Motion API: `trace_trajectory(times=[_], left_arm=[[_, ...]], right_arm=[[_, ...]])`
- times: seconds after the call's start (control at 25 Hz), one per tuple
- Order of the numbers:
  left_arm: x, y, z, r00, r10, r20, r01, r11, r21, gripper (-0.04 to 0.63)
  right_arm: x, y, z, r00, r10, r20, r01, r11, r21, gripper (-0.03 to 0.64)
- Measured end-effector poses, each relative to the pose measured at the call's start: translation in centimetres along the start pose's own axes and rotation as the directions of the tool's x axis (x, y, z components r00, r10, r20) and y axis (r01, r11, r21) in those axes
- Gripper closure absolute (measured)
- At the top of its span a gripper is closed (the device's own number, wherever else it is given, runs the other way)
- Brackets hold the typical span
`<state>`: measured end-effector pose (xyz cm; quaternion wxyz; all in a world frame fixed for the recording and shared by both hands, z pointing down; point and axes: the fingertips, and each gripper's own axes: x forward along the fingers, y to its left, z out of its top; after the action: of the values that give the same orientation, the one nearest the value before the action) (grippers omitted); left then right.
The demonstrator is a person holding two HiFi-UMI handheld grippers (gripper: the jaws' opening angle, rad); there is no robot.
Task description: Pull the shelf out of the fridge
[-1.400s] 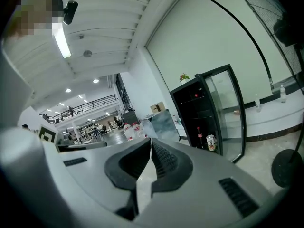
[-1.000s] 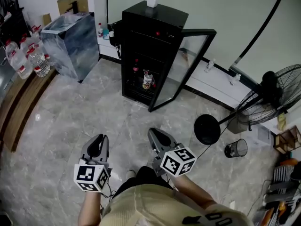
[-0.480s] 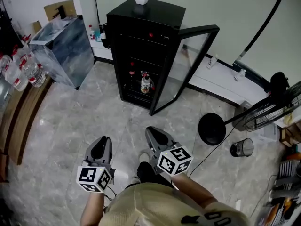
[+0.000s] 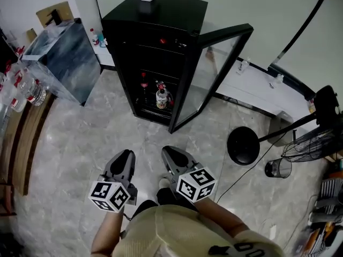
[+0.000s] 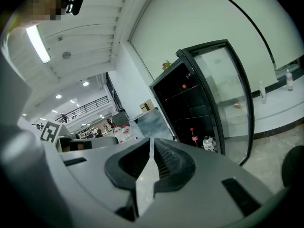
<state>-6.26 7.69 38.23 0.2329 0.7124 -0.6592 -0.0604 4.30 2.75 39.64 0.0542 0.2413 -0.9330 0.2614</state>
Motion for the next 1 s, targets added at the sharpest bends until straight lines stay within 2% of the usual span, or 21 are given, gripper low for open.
trace_trajectory(times=[0.12,0.24,0.36,0.52,0.68,1.0], left_arm=[[1.8,-0.3,-0.2,0.999,-0.022,-0.031,0.022,1.0,0.003,0.538],[3.2,-0.4,-0.7,0.998,-0.036,-0.05,0.034,0.999,-0.042,0.535],[4.5,-0.2,-0.5,0.998,-0.04,-0.043,0.035,0.994,-0.105,0.526],[6.2,0.1,0.0,0.998,-0.055,-0.032,0.051,0.991,-0.124,0.501],[8.5,1.7,0.5,0.997,-0.072,-0.024,0.066,0.977,-0.202,0.46],[15.1,4.5,1.3,0.985,-0.164,-0.045,0.144,0.945,-0.293,0.417]], right_arm=[[0.7,-1.4,0.8,1.0,-0.006,0.014,0.006,1.0,0.01,0.596],[1.1,-2.5,1.0,1.0,-0.017,0.018,0.017,0.999,0.028,0.595],[1.4,-3.4,0.9,0.999,-0.031,0.011,0.03,0.999,0.045,0.595],[1.9,-4.2,0.7,0.999,-0.049,-0.001,0.049,0.997,0.052,0.595],[2.6,-5.0,0.3,0.997,-0.077,-0.017,0.078,0.995,0.063,0.595],[6.4,-7.7,0.9,0.986,-0.164,-0.013,0.164,0.982,0.089,0.595]])
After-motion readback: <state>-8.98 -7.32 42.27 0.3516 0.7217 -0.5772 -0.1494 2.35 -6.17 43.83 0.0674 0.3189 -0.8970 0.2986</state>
